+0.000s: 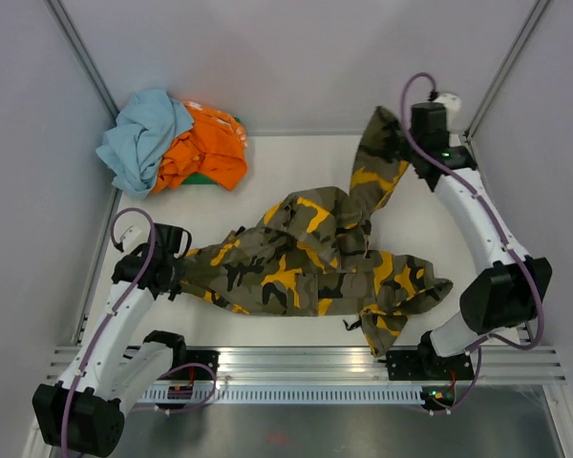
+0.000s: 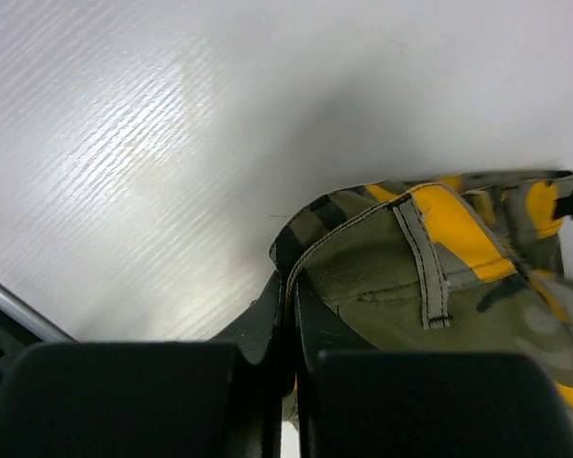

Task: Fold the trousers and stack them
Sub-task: Flatten the trousers out

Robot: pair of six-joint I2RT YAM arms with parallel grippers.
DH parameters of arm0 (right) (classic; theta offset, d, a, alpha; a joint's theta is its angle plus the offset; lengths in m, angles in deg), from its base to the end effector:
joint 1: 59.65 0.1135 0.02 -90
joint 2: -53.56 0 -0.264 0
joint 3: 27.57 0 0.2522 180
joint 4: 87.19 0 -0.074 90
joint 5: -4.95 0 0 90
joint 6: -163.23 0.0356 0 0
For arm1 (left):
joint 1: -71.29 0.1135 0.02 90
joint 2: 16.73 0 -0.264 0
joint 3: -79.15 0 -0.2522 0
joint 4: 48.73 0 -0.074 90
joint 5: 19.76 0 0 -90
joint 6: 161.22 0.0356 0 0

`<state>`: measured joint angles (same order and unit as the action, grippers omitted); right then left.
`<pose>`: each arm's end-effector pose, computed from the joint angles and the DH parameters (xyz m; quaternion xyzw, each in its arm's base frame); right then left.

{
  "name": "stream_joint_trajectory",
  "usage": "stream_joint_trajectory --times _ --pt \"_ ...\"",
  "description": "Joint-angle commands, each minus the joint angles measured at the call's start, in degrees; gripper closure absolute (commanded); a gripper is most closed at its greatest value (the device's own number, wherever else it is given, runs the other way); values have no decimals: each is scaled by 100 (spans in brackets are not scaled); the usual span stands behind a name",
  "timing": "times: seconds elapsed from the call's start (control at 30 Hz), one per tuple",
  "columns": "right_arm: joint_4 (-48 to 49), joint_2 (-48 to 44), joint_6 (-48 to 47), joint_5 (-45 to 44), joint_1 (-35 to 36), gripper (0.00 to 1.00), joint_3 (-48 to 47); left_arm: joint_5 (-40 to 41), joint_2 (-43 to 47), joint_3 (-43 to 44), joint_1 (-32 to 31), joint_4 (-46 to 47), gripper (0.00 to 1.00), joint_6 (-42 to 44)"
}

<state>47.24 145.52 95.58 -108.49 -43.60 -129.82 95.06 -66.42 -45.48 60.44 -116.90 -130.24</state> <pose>0.3540 0.0871 0.3608 0.1410 0.8632 -0.0224 0.4843 0.1494 -0.0134 0.2455 -0.4338 0.8452 0.0382 0.3099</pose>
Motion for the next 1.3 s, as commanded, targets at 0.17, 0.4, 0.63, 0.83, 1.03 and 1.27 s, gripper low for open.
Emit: stream_joint_trajectory --times 0.17,0.4,0.63,0.83,1.03,1.27 --pt "-176 207 -442 253 -964 72 156 524 170 14 83 -587 98 -443" --pt "-386 129 -91 349 -981 43 596 -301 583 277 83 -430 45 145" --pt "-432 -565 -600 1794 -981 10 578 -847 -127 2067 83 746 0 1927" --pt "-44 -952 -557 1662 -973 8 1588 -1811 -1978 2160 110 1940 1 3020" --pt "-115 -970 -144 903 -973 8 2467 -1973 -3343 1826 145 2672 4 2932" --pt "228 -1014 32 1035 -981 8 2846 -1436 -3985 1597 364 3182 11 2871"
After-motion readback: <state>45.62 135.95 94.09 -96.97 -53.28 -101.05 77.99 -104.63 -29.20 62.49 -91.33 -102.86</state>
